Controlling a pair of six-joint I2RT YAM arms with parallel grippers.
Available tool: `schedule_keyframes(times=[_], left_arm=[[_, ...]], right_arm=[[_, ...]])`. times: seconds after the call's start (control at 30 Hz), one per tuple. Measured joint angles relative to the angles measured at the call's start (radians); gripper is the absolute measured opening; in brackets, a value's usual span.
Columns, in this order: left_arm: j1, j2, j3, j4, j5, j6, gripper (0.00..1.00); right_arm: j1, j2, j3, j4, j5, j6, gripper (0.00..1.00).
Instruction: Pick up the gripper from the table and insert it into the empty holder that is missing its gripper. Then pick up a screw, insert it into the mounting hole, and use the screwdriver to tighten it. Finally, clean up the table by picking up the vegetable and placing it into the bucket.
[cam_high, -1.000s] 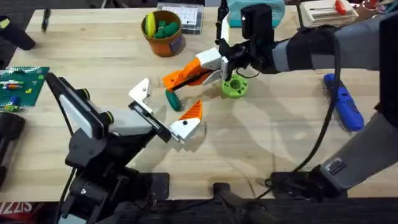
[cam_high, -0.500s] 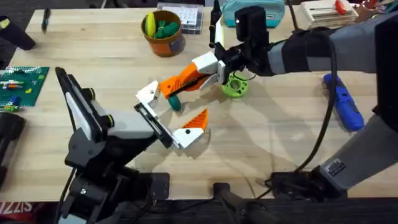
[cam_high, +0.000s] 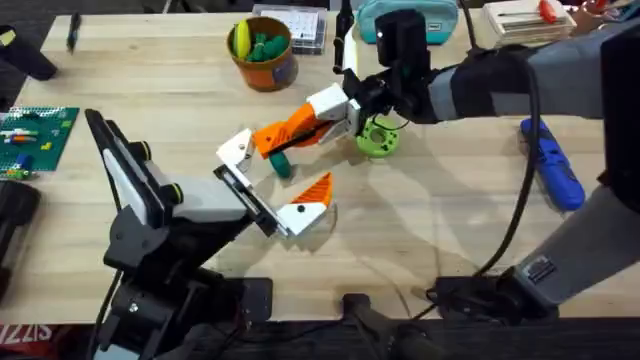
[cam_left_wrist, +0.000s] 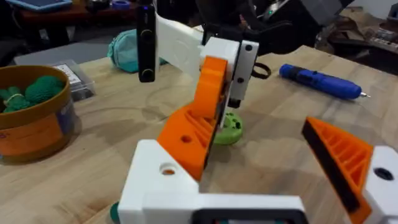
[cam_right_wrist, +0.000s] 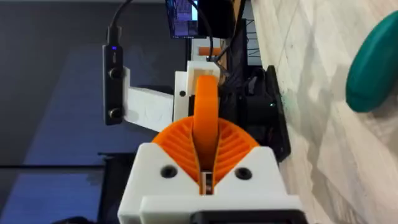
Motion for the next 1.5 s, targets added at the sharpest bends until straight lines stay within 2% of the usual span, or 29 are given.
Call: schedule_keyframes(times=[0.23,0.57,0.73,0.9,1.0,1.5], left_arm=[[-0.005,0.0,0.0,0.001,-0.016,0.006,0.989],[-0.003,0.0,0.0,0.001,-0.02,0.008,0.989],[-0.003,0.0,0.0,0.001,0.014,0.008,0.989],[-0.003,0.0,0.0,0.001,0.095,0.008,0.989],[-0.003,0.0,0.0,-0.001,0.118,0.007,0.989],[0.01,0.0,0.0,-0.003,0.118,-0.011,0.989]], right_arm=[[0.022,0.0,-0.001,0.079,-0.001,0.0,0.084],[0.044,0.0,-0.001,0.088,-0.001,0.026,0.084],[0.05,0.0,-0.001,0.088,0.001,0.072,0.084],[0.058,0.0,-0.001,0.088,0.024,0.107,0.084],[0.061,0.0,-0.001,0.088,0.035,0.121,0.084],[0.092,0.0,-0.001,0.093,0.086,0.13,0.084]])
